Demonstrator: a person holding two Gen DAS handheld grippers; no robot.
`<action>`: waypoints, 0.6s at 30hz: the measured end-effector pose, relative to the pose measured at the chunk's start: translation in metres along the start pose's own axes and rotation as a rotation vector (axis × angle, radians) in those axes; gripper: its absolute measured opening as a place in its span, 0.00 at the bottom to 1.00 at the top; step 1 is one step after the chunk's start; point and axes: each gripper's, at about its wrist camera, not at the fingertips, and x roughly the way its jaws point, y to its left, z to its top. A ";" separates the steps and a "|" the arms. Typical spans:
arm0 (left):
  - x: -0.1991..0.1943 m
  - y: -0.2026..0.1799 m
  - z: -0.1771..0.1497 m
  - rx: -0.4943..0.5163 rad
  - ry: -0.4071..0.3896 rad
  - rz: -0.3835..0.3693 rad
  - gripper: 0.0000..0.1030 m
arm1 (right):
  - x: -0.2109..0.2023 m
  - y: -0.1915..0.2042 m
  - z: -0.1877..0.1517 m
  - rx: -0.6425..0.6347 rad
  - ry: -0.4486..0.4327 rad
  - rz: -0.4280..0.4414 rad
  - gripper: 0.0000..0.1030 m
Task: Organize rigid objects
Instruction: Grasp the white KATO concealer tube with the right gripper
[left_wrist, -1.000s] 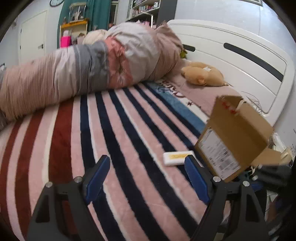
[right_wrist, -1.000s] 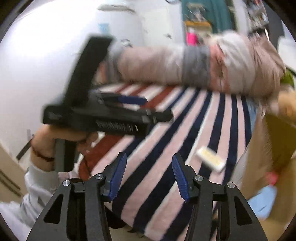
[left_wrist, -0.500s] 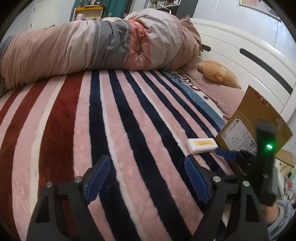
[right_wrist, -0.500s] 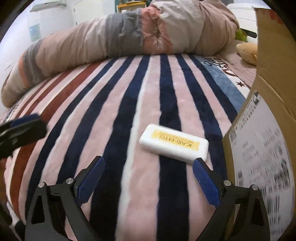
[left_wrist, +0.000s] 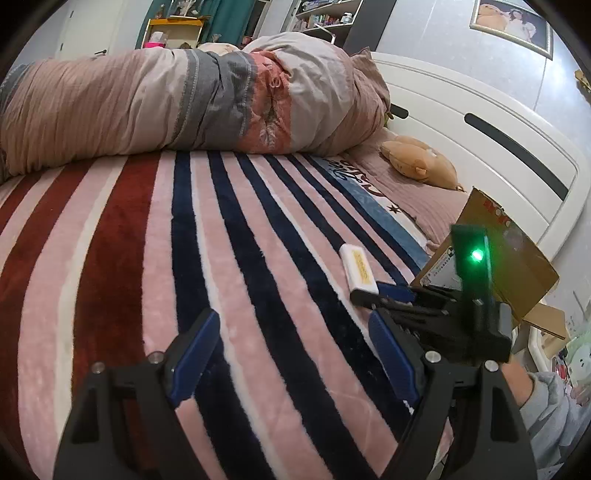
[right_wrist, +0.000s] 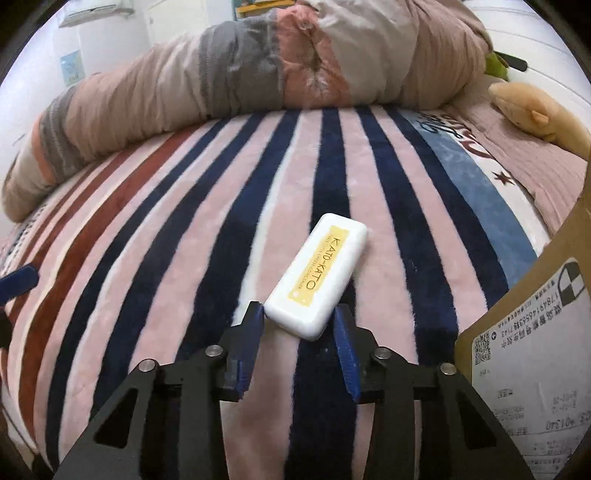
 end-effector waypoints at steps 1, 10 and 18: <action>-0.001 0.000 0.000 -0.002 -0.003 -0.006 0.78 | -0.005 0.004 -0.003 -0.035 0.001 0.029 0.33; 0.002 -0.002 0.001 0.003 0.015 -0.033 0.78 | -0.038 0.028 -0.041 -0.185 0.076 0.076 0.71; 0.006 -0.004 0.000 0.005 0.040 -0.034 0.78 | -0.004 0.040 -0.032 -0.130 0.022 0.001 0.30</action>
